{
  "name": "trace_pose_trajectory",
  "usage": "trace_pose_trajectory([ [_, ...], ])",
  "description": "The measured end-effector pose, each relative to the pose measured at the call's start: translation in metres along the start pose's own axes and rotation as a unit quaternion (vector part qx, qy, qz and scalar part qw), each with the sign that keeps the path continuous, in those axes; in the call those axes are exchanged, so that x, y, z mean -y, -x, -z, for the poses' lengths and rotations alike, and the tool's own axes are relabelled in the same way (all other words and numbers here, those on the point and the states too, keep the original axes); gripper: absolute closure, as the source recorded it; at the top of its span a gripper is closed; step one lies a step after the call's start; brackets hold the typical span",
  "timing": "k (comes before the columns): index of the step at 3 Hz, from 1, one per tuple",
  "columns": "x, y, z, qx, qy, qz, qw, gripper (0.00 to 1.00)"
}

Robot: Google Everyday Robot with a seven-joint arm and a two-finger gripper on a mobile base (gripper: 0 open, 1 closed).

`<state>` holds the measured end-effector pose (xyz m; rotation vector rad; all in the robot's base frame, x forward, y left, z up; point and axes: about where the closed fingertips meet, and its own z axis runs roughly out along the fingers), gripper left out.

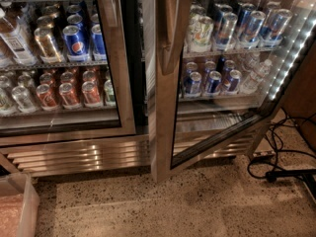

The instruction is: Open right fridge door

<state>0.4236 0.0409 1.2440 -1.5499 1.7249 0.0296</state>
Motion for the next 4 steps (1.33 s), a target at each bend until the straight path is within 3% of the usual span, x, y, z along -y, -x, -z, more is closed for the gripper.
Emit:
trace_pose_trajectory([
  [2, 0.0000, 0.0000, 0.0000, 0.000, 0.000, 0.000, 1.0000, 0.00],
  [4, 0.0000, 0.0000, 0.0000, 0.000, 0.000, 0.000, 1.0000, 0.29],
])
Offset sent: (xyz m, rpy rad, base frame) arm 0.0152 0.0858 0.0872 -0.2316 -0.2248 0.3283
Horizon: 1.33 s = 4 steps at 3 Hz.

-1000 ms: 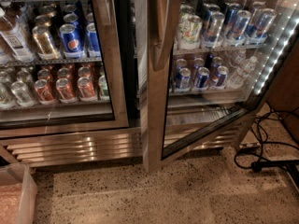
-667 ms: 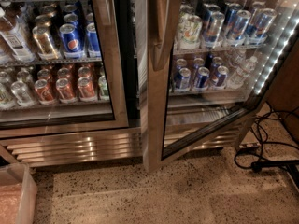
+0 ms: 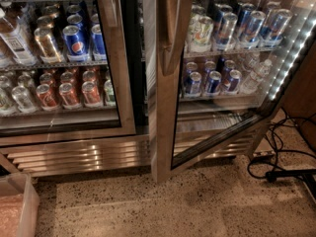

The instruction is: Open right fridge door

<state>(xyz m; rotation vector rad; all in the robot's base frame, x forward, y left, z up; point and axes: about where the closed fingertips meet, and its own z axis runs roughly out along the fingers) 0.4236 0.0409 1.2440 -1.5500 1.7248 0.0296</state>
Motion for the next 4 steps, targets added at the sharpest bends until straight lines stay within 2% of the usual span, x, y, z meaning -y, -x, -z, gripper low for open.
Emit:
trace_pose_trajectory([
  [2, 0.0000, 0.0000, 0.0000, 0.000, 0.000, 0.000, 1.0000, 0.54],
  [3, 0.0000, 0.0000, 0.0000, 0.000, 0.000, 0.000, 1.0000, 0.60],
  [4, 0.0000, 0.0000, 0.0000, 0.000, 0.000, 0.000, 1.0000, 0.60],
])
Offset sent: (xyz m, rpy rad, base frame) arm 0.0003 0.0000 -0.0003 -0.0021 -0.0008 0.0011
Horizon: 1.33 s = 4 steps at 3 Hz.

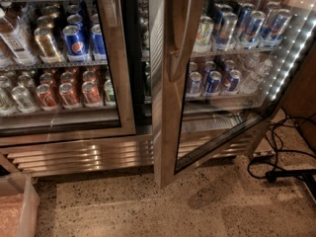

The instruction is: Open right fridge door

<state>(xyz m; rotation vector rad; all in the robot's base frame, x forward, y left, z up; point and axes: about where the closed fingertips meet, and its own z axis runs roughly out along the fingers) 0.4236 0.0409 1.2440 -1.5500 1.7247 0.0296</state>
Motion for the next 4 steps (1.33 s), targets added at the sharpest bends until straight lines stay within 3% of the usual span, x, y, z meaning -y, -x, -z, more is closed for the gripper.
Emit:
trace_pose_trajectory([
  [2, -0.0014, 0.0021, -0.0044, -0.008, 0.001, 0.009, 0.9999, 0.90],
  [4, -0.0014, 0.0021, -0.0044, -0.008, 0.001, 0.009, 0.9999, 0.94],
])
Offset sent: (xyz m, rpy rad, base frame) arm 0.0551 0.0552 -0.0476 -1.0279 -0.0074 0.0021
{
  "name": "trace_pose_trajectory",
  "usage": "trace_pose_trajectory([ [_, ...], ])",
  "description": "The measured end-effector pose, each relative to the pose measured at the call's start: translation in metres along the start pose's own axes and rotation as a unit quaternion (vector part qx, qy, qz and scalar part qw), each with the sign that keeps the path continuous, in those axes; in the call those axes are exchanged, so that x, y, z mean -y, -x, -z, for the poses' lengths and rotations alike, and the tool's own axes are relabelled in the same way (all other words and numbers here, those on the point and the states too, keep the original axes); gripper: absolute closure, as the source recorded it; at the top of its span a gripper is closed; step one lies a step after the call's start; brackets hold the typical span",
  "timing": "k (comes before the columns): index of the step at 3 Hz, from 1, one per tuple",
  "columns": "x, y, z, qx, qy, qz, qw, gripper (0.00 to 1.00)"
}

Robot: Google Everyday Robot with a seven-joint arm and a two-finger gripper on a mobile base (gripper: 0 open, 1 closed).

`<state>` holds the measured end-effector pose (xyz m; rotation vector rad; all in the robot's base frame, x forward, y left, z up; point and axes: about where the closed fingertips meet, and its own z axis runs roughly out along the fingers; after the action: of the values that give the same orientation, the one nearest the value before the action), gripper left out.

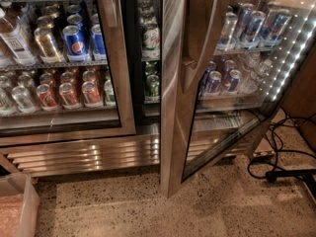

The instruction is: Open right fridge door

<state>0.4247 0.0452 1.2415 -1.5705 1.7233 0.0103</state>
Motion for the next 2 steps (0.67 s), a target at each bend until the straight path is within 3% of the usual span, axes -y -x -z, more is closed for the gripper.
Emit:
trace_pose_trajectory([
  [2, 0.0000, 0.0000, 0.0000, 0.000, 0.000, 0.000, 1.0000, 1.00],
])
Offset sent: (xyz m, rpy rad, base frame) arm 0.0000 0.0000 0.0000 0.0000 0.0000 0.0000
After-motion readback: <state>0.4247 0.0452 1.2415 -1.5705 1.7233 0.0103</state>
